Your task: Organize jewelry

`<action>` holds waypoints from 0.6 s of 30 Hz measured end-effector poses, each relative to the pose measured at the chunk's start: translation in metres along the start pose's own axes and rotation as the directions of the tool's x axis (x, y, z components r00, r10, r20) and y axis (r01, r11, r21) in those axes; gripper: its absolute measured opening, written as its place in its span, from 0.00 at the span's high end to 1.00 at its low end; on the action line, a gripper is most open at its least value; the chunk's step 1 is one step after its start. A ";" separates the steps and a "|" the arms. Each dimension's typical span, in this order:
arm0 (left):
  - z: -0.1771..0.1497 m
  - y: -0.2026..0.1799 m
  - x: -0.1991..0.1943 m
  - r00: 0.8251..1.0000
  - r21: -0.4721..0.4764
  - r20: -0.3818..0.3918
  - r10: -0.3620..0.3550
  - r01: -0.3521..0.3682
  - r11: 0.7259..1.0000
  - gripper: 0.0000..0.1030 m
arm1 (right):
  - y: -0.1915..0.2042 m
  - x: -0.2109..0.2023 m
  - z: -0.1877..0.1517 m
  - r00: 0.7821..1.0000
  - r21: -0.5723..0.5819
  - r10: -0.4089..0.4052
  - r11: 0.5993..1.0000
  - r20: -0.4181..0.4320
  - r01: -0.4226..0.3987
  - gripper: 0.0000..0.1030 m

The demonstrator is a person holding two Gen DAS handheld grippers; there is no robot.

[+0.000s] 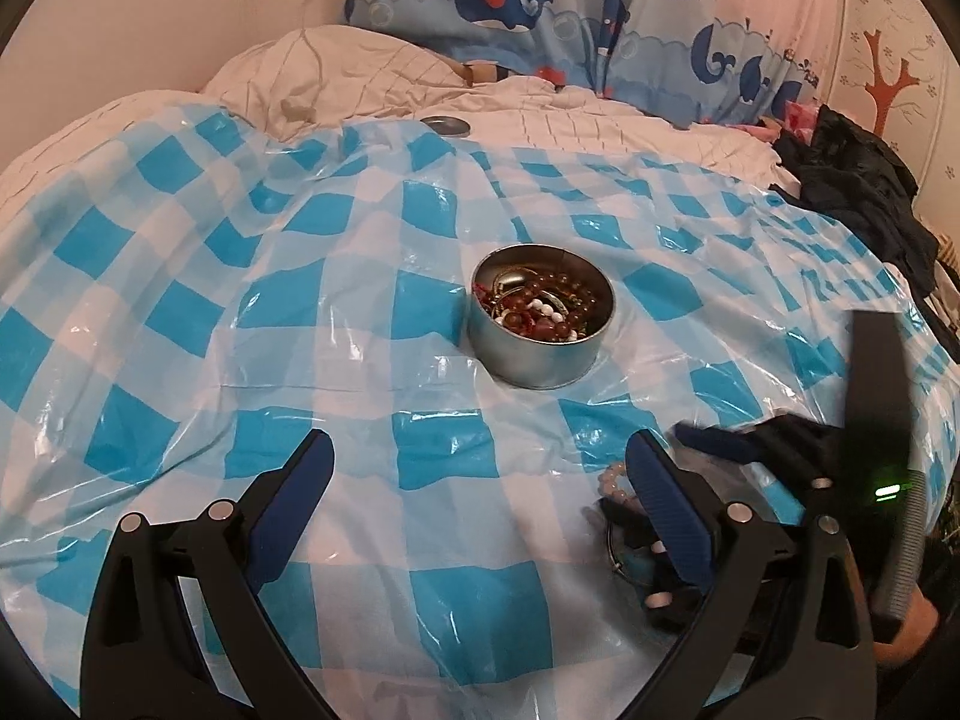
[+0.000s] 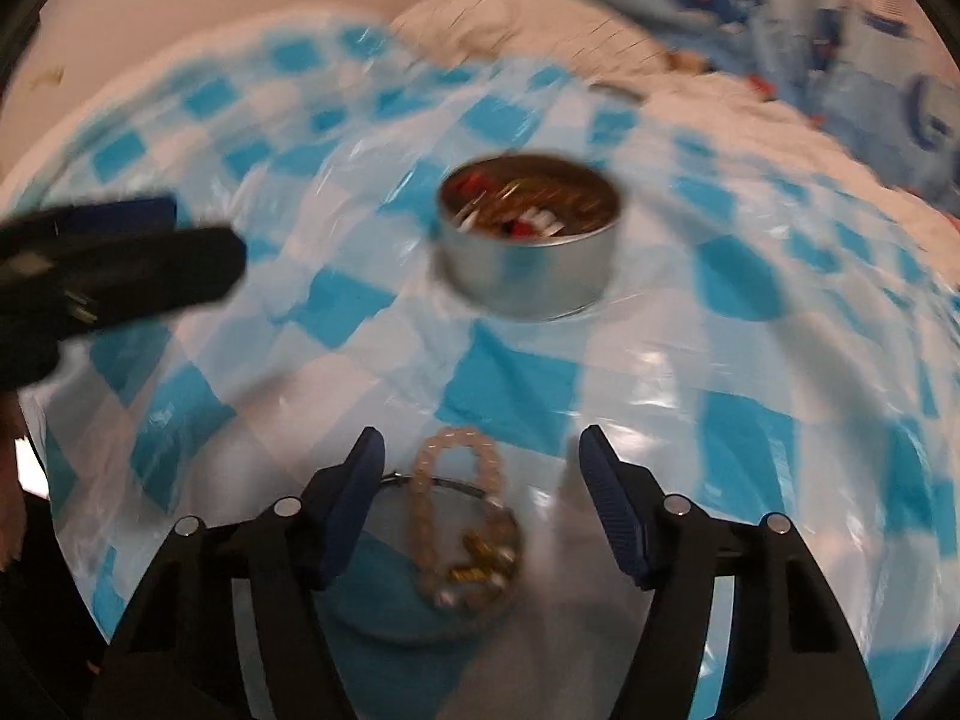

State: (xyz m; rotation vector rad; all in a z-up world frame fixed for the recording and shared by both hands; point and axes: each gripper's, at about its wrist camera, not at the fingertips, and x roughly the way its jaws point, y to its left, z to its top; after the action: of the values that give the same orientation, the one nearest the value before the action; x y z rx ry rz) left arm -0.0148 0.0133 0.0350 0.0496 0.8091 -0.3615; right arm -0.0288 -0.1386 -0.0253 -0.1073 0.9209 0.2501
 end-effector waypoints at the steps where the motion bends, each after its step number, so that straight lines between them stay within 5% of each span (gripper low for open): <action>1: 0.000 0.001 0.000 1.000 -0.005 0.000 0.001 -0.001 1.000 0.09 | -0.001 0.004 0.001 1.000 -0.003 0.015 1.000 -0.012 -0.015 0.63; 2: 0.001 0.002 0.001 1.000 -0.011 0.000 0.001 -0.001 1.000 0.09 | -0.003 0.006 0.002 0.999 0.005 0.034 0.999 -0.018 -0.034 0.77; 4: 0.001 0.003 0.001 1.000 -0.023 -0.001 -0.005 0.005 1.000 0.09 | -0.010 0.003 0.002 0.998 0.048 0.062 0.997 -0.018 -0.061 0.92; 12: -0.002 -0.012 0.009 0.998 0.015 -0.017 -0.057 0.057 0.998 0.09 | -0.062 -0.050 -0.012 0.974 0.309 0.176 0.927 0.145 -0.214 0.92; 18: -0.023 -0.074 0.031 0.986 0.224 -0.083 -0.144 0.159 0.962 0.09 | -0.103 -0.103 -0.028 0.939 0.430 0.148 0.859 0.310 -0.277 0.92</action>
State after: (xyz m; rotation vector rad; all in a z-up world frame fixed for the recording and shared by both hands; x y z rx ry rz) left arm -0.0357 -0.0613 0.0040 0.2179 0.8361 -0.6008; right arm -0.0834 -0.2615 0.0389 0.4752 0.6992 0.2350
